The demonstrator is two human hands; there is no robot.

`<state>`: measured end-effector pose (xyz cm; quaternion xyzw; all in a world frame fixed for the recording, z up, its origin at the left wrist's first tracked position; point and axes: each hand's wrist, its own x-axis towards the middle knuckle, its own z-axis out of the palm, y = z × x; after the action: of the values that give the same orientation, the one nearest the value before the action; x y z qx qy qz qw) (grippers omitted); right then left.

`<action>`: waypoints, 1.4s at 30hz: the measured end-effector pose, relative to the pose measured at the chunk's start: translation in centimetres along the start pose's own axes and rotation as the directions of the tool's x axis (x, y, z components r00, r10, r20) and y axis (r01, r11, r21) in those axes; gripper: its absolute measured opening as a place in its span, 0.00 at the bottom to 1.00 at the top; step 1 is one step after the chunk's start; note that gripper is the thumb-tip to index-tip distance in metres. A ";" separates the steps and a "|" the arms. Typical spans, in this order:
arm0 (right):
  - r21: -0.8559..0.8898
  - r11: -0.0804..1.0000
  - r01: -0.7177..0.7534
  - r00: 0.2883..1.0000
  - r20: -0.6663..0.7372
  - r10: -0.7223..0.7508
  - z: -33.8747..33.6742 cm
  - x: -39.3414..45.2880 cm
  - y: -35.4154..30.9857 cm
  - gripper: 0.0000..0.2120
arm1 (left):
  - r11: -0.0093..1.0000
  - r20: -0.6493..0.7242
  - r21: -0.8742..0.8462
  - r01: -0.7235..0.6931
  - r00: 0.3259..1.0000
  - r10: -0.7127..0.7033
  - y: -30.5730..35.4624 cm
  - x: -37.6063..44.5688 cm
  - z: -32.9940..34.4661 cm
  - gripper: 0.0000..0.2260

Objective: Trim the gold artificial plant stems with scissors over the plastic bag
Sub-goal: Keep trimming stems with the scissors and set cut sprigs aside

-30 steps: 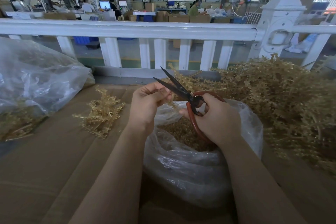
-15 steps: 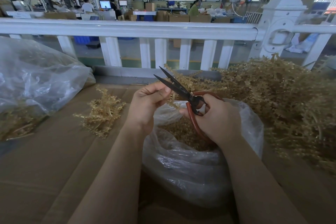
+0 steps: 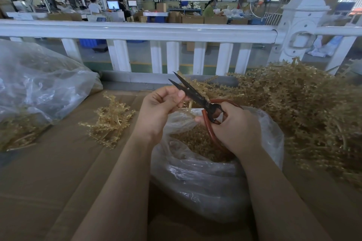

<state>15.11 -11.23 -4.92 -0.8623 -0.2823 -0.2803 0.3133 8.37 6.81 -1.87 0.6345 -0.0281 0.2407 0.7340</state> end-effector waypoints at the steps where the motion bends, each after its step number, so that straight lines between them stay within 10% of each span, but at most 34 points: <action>1: 0.031 0.999 -0.006 1.000 0.018 0.005 -0.1 0.0 0.0 0.26 | 1.000 0.004 -0.001 -0.007 1.000 0.007 0.0 0.0 -0.1 0.05; 42: -0.003 1.000 0.024 0.998 -0.063 -0.024 -0.2 -0.1 -0.4 0.25 | 0.952 -0.011 0.272 -0.139 0.989 0.147 0.0 0.2 0.0 0.08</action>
<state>14.75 -11.16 -4.67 -0.8498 -0.2826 -0.3113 0.3178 8.59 6.86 -1.80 0.7212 -0.0296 0.3044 0.6216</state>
